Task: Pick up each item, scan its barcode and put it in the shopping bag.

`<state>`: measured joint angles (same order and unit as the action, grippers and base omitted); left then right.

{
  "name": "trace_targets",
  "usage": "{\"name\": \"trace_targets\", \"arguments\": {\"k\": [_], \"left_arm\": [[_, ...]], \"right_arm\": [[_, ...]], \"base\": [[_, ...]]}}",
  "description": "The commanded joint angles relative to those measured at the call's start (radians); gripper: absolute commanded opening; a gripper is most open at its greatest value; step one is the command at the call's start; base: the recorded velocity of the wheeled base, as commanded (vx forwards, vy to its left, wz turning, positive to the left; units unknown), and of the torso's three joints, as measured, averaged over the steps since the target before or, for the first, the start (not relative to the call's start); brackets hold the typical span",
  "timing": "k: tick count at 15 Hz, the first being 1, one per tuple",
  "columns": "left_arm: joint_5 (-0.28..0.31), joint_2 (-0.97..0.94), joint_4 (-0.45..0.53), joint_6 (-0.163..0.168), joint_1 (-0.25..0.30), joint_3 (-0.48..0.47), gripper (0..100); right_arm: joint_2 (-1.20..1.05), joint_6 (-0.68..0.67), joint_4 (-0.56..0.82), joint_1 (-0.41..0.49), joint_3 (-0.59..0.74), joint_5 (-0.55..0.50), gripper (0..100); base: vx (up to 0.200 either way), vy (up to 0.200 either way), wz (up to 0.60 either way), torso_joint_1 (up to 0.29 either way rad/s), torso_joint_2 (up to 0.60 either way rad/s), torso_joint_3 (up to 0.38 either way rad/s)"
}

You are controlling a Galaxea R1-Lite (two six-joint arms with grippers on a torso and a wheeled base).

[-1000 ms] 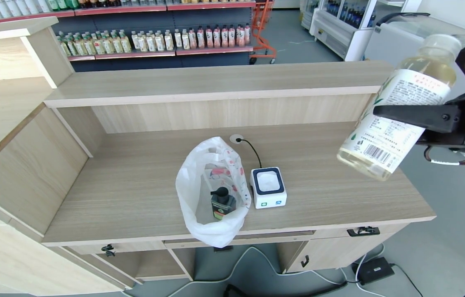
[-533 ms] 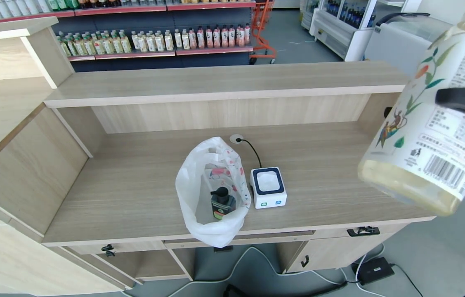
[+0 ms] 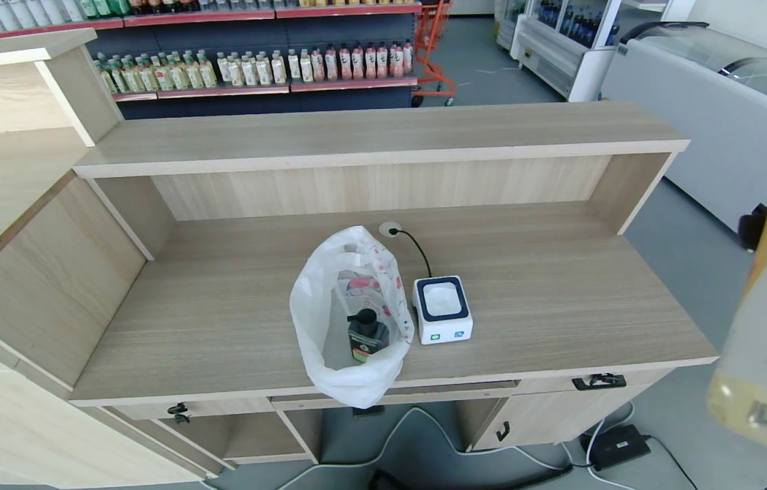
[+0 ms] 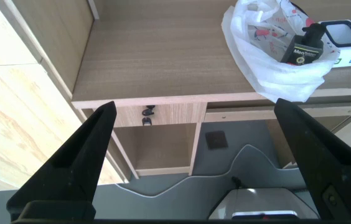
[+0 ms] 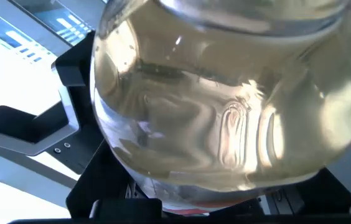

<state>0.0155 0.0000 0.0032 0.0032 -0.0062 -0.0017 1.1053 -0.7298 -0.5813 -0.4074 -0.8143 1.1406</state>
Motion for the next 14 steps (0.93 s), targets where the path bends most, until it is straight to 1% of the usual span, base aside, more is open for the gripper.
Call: {"name": "trace_targets", "arguments": {"k": [1, 5, 6, 8, 12, 14], "left_arm": [[0.000, 0.000, 0.000, 0.000, 0.000, 0.000, 100], [0.000, 0.000, 0.000, 0.000, 0.000, 0.000, 100], [0.000, 0.000, 0.000, 0.000, 0.000, 0.000, 100], [0.000, 0.000, 0.000, 0.000, 0.000, 0.000, 100], [0.000, 0.000, 0.000, 0.000, 0.000, 0.000, 100], [0.000, 0.000, 0.000, 0.000, 0.000, 0.000, 100]], "right_arm": [[-0.007, 0.001, 0.000, -0.002, 0.014, 0.001, 0], [-0.022, 0.012, 0.000, 0.002, 0.066, -0.002, 0], [-0.012, 0.041, 0.000, 0.004, 0.073, -0.004, 0], [0.002, 0.070, 0.000, 0.006, 0.073, -0.005, 0], [0.008, 0.072, 0.000, 0.004, 0.075, -0.005, 0], [0.016, 0.093, 0.000, 0.004, 0.075, -0.018, 0]], "base": [[0.000, 0.000, 0.00, 0.000, 0.00, 0.000], [0.000, 0.000, 0.00, 0.000, 0.00, 0.000], [0.000, 0.000, 0.00, 0.000, 0.00, 0.000], [0.000, 0.000, 0.00, 0.000, 0.00, 0.000], [0.000, 0.000, 0.00, 0.000, 0.00, 0.000], [0.000, 0.000, 0.00, 0.000, 0.00, 0.000]]}}
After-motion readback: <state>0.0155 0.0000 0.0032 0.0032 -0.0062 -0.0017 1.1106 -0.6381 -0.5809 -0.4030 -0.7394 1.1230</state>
